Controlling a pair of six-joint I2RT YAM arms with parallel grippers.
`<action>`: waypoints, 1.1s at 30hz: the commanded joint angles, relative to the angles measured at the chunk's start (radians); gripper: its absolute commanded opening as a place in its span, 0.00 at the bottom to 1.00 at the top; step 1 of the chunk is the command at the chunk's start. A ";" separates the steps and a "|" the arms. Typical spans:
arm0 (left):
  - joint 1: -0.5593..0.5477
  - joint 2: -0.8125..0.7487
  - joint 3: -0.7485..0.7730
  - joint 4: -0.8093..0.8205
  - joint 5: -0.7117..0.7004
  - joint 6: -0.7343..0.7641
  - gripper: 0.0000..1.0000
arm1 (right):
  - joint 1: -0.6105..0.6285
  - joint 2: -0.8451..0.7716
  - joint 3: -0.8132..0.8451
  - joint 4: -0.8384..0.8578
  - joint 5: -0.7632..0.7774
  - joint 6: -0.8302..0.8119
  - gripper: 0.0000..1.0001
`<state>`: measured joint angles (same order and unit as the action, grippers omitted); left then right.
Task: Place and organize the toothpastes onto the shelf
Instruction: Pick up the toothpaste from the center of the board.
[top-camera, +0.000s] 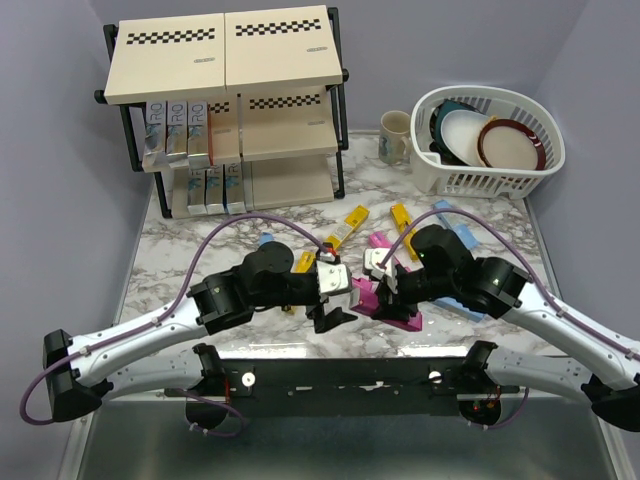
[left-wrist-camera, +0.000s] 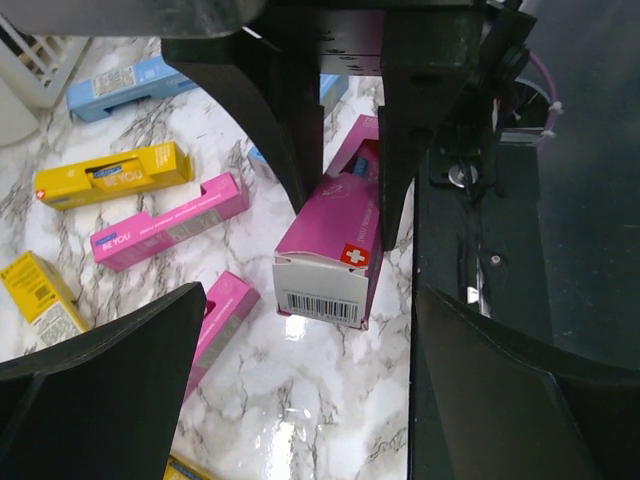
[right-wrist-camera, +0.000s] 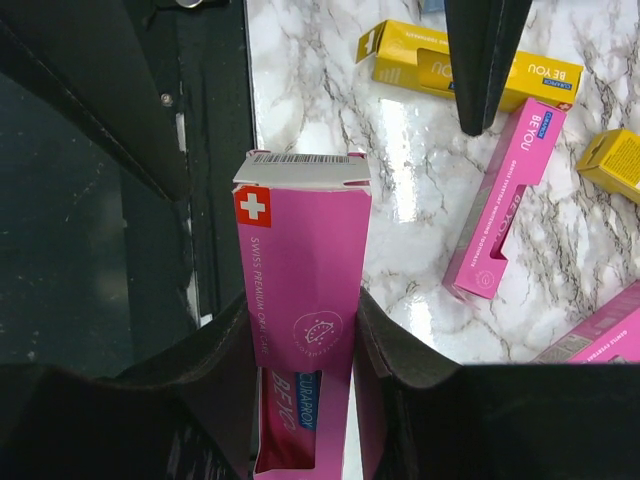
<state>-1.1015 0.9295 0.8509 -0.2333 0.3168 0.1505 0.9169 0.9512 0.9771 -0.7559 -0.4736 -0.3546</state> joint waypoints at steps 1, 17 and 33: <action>0.011 0.014 -0.023 0.101 0.137 0.006 0.99 | 0.017 -0.031 0.011 0.015 -0.028 -0.018 0.27; 0.014 0.118 0.020 0.126 0.195 -0.022 0.93 | 0.033 -0.049 -0.008 0.024 -0.022 -0.024 0.27; 0.015 0.111 0.017 0.120 0.190 -0.060 0.55 | 0.040 -0.048 -0.015 0.026 0.013 -0.026 0.31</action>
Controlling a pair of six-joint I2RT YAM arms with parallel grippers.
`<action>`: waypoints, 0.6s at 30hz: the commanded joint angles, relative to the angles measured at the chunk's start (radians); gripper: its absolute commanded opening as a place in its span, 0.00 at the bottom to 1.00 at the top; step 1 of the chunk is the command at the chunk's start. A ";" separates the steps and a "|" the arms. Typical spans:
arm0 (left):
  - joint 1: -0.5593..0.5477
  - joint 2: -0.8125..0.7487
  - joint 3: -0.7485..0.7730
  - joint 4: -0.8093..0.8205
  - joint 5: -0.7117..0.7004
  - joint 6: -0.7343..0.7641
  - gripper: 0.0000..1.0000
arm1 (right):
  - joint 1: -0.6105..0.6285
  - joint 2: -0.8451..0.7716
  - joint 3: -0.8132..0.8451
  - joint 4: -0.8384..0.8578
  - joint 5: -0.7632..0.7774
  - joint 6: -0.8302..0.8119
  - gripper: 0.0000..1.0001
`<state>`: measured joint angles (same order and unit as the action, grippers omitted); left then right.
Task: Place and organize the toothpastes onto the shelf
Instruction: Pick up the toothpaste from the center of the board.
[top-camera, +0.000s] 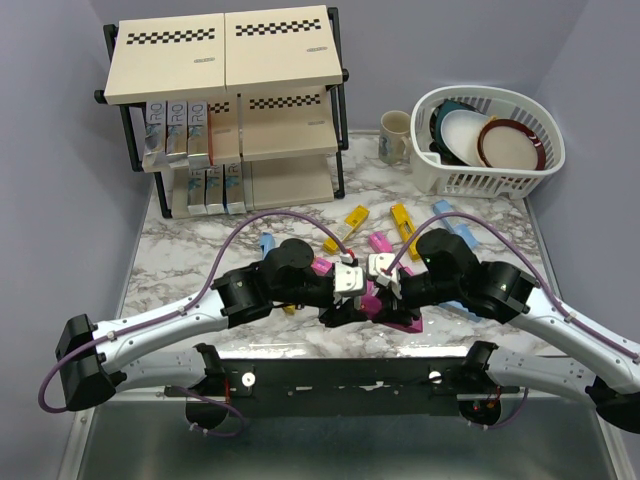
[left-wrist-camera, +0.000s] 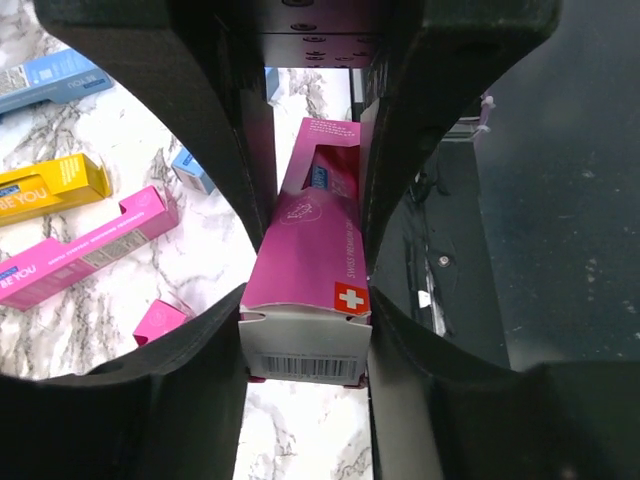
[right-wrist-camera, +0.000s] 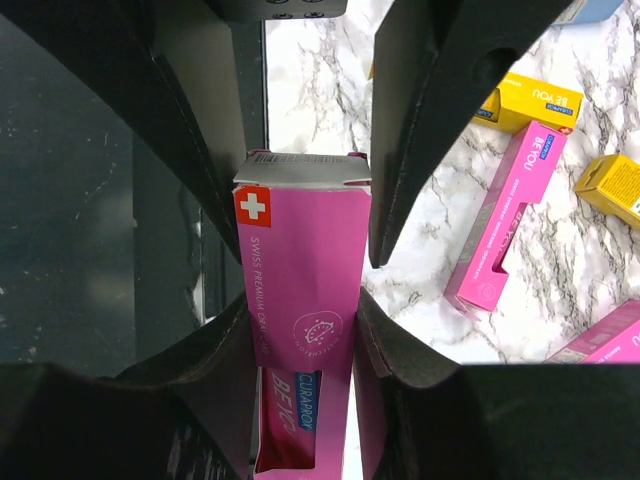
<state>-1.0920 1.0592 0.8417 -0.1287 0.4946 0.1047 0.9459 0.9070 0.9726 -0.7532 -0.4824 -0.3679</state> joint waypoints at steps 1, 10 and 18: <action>0.006 -0.022 0.025 0.014 0.007 -0.016 0.55 | 0.010 -0.005 -0.011 0.023 0.025 -0.011 0.33; 0.014 -0.065 0.014 -0.005 -0.076 -0.019 0.42 | 0.010 -0.017 -0.015 0.037 0.053 0.000 0.57; 0.026 -0.102 0.011 -0.032 -0.155 -0.016 0.29 | 0.011 -0.074 -0.025 0.069 0.113 0.021 0.75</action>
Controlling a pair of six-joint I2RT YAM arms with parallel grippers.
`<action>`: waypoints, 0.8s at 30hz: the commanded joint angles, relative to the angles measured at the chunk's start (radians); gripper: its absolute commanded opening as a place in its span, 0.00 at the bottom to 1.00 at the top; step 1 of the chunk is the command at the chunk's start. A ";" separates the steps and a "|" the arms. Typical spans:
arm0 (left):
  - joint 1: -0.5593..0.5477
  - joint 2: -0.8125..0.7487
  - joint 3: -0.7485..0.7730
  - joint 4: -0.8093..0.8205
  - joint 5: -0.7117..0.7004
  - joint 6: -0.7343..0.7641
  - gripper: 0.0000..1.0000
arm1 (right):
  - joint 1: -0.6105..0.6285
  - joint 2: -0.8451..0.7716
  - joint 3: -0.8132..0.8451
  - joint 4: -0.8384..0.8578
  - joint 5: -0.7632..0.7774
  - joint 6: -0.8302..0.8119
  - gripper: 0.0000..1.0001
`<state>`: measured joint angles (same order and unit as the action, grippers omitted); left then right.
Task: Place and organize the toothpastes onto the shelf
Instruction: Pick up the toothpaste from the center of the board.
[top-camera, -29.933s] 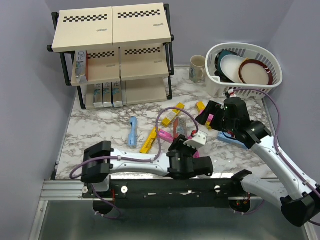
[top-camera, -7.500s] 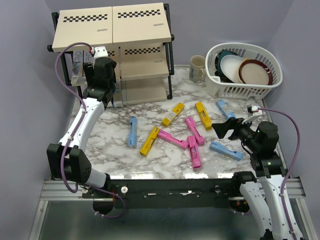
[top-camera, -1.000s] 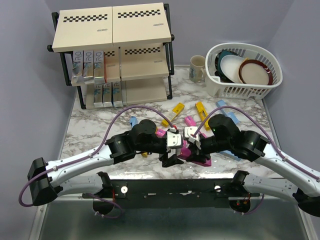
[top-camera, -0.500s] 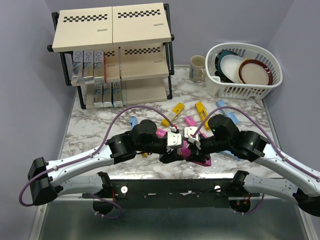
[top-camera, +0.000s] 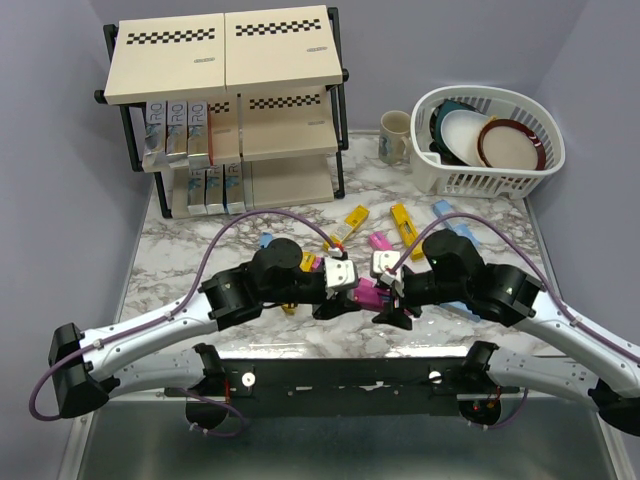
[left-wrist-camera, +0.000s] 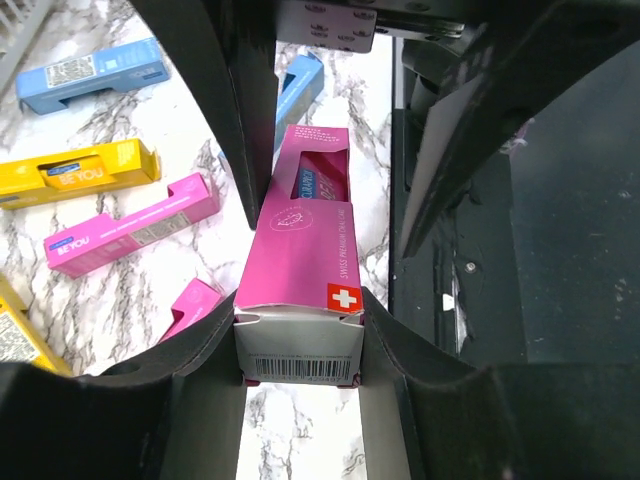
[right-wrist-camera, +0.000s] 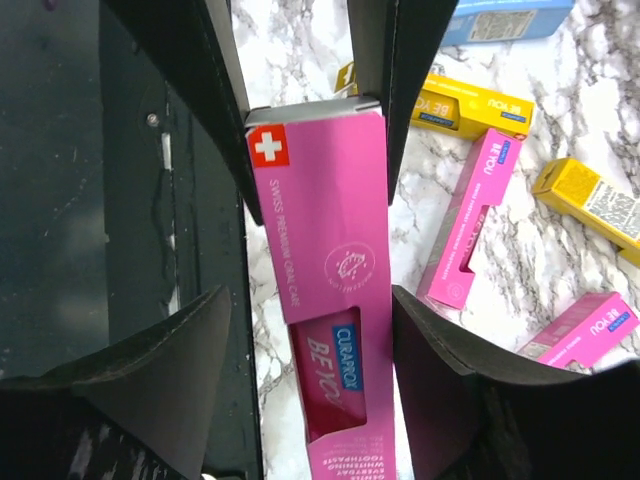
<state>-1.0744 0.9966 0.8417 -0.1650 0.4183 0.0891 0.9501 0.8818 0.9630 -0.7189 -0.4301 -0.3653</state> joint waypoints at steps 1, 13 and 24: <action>0.010 -0.039 0.017 0.001 -0.094 0.000 0.29 | 0.007 -0.058 -0.017 0.038 0.074 0.032 0.76; 0.030 -0.115 0.134 -0.005 -0.527 0.049 0.29 | 0.007 -0.357 -0.142 0.217 0.530 0.236 1.00; 0.083 -0.079 0.399 0.019 -0.760 0.101 0.29 | 0.007 -0.507 -0.244 0.243 0.767 0.327 1.00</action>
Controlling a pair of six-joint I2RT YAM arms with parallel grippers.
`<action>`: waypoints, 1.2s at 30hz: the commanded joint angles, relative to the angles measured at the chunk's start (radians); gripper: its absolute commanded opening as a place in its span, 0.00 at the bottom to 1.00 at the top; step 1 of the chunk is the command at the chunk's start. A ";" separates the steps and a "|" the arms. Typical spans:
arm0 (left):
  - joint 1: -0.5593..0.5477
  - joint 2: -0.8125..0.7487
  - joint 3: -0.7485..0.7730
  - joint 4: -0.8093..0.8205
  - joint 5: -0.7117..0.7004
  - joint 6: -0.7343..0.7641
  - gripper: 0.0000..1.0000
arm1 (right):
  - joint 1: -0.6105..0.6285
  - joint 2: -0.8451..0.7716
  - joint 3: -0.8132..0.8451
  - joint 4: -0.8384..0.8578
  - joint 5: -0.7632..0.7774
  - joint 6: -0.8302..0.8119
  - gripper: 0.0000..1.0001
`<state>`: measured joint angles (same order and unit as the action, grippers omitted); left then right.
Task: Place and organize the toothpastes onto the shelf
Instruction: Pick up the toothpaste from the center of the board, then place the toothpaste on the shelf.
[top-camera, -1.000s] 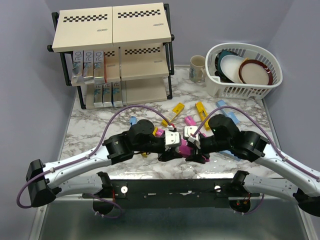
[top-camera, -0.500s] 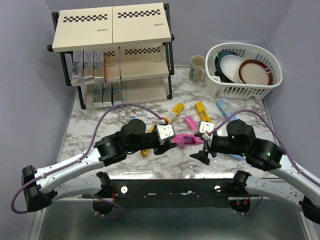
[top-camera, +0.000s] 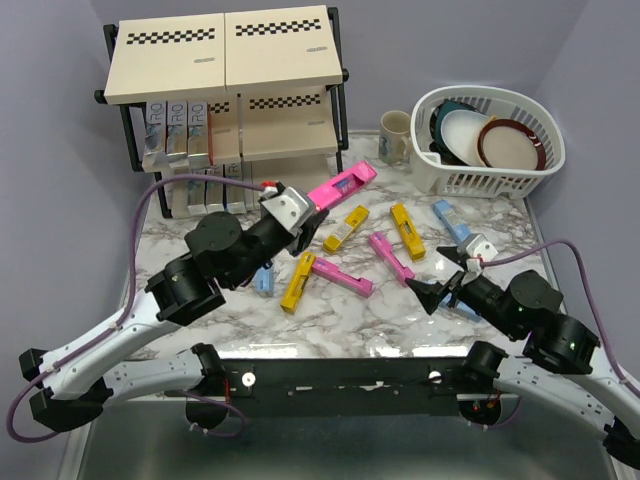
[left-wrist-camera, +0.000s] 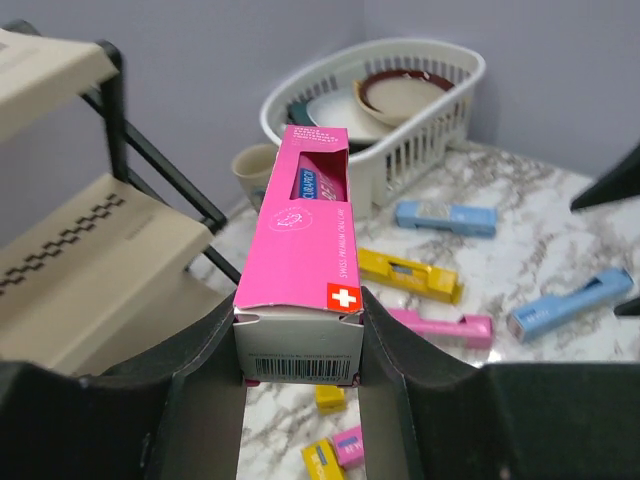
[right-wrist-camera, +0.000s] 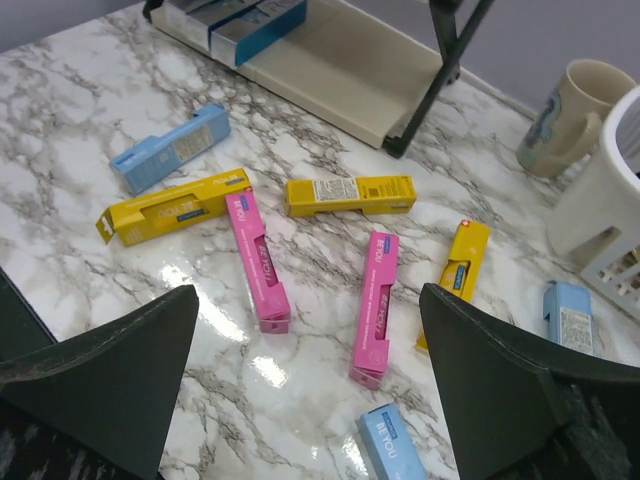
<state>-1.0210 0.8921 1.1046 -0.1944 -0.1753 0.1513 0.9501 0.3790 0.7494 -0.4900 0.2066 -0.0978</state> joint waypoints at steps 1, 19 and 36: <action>0.054 0.046 0.164 0.043 -0.187 0.044 0.29 | 0.006 -0.006 -0.035 0.018 0.132 0.069 1.00; 0.591 0.241 0.521 0.012 -0.109 0.012 0.31 | 0.006 -0.008 -0.056 -0.001 0.079 0.084 1.00; 1.139 0.464 0.679 -0.033 0.249 -0.105 0.38 | 0.006 -0.002 -0.071 0.008 -0.056 0.084 1.00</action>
<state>0.0761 1.3247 1.7111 -0.2379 -0.0326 0.0326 0.9501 0.3794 0.6968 -0.4915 0.2176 -0.0250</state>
